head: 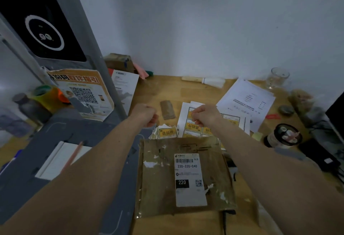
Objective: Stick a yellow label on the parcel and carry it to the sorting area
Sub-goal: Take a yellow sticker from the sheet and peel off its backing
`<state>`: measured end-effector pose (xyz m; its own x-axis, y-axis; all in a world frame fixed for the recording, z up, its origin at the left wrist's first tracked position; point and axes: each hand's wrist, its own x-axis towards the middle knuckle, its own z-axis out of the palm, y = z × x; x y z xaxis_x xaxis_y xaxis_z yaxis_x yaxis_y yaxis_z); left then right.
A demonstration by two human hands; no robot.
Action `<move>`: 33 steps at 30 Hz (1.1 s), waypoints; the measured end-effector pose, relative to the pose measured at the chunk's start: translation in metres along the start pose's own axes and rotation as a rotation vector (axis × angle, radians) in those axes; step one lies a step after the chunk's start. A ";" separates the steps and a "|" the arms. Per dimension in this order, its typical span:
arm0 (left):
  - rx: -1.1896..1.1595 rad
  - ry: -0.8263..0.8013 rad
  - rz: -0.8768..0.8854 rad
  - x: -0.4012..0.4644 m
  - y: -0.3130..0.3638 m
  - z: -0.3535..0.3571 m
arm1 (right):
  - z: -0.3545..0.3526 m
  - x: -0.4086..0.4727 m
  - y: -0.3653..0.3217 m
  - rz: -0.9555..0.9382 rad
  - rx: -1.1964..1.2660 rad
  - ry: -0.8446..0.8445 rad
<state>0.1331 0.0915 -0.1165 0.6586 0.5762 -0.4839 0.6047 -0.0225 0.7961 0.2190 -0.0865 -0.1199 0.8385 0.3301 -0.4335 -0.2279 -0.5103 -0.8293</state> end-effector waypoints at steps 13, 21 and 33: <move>-0.026 -0.078 -0.180 0.043 -0.050 0.002 | 0.062 0.073 0.036 0.150 -0.451 -0.204; -0.034 -0.109 -0.197 0.058 -0.069 -0.005 | 0.089 0.091 0.039 0.310 -0.574 -0.445; 0.072 -0.121 -0.154 0.070 -0.079 -0.010 | 0.085 0.093 0.026 0.210 -0.319 -0.193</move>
<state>0.1273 0.1415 -0.2099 0.6022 0.4747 -0.6419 0.7302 -0.0025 0.6832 0.2488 -0.0015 -0.2113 0.6753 0.3202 -0.6645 -0.1940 -0.7921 -0.5788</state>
